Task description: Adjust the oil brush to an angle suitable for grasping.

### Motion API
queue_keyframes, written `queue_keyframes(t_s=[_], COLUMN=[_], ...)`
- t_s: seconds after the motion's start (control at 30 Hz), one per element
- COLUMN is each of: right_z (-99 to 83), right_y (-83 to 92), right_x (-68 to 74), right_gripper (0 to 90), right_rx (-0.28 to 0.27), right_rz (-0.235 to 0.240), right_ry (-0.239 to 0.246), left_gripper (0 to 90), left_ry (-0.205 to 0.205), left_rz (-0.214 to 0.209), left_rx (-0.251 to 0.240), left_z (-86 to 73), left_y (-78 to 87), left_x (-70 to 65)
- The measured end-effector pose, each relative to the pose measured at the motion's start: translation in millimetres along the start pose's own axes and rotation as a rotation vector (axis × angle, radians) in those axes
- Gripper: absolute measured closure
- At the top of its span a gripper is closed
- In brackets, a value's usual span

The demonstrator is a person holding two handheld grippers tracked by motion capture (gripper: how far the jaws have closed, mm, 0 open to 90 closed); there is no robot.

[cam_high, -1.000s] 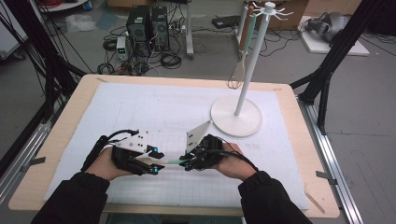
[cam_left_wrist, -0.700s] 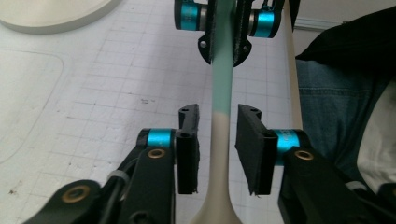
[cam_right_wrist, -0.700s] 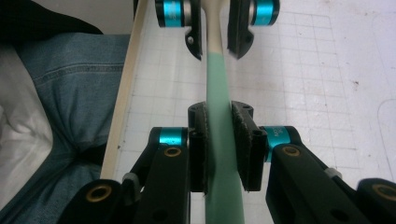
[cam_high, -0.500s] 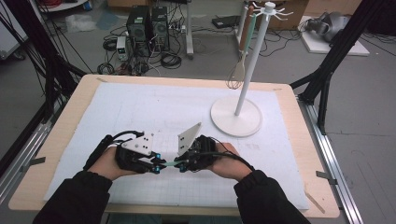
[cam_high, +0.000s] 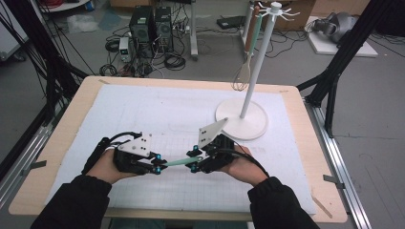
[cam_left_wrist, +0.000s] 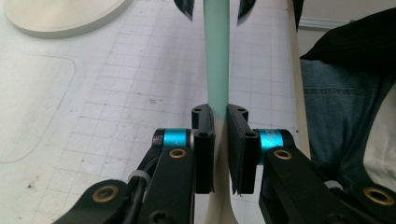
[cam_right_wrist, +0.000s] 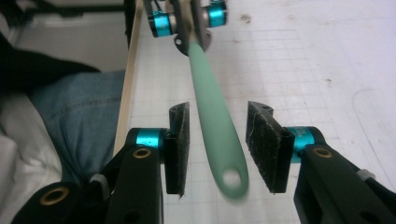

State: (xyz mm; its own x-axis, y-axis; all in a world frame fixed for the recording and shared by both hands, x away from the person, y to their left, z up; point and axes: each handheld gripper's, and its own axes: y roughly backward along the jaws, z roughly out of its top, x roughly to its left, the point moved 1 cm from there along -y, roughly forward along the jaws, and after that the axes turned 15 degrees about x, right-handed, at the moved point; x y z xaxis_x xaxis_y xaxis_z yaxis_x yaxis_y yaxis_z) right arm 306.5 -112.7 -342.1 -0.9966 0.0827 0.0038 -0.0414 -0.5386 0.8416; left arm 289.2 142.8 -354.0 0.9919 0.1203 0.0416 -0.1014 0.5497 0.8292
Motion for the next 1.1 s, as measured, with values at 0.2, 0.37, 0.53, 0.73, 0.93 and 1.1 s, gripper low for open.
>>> queue_keyframes(t_s=[0.2, 0.37, 0.53, 0.73, 0.93, 1.1], right_z=[-12.7, -11.1, -10.6, -8.6, -5.2, -3.4], right_y=[6.7, 7.2, 7.2, 8.1, 10.5, 11.1], right_x=[-4.6, -7.5, -10.6, -10.7, -6.7, -5.8], right_gripper=[60.3, 63.3, 69.3, 72.3, 81.1, 81.4], right_rx=[-0.041, -0.051, -0.051, -0.032, -0.025, -0.034], right_rz=[0.01, 0.017, 0.014, 0.026, 0.007, 0.001], right_ry=[-0.042, -0.064, -0.079, -0.053, -0.01, -0.001], left_gripper=[81.4, 81.4, 81.4, 80.9, 82.0, 84.3], left_ry=[0.011, 0.02, 0.019, 0.016, 0.018, 0.0], left_rz=[0.019, 0.027, 0.034, 0.014, 0.004, 0.022], left_rx=[-0.019, -0.019, -0.014, 0.001, 0.004, 0.008], left_z=[0.7, 2.3, 2.4, 1.6, 0.9, 1.4], left_y=[1.6, -0.1, 0.0, 0.0, -2.0, -4.7], left_x=[3.9, 5.0, 5.7, 5.5, 5.7, 4.5])
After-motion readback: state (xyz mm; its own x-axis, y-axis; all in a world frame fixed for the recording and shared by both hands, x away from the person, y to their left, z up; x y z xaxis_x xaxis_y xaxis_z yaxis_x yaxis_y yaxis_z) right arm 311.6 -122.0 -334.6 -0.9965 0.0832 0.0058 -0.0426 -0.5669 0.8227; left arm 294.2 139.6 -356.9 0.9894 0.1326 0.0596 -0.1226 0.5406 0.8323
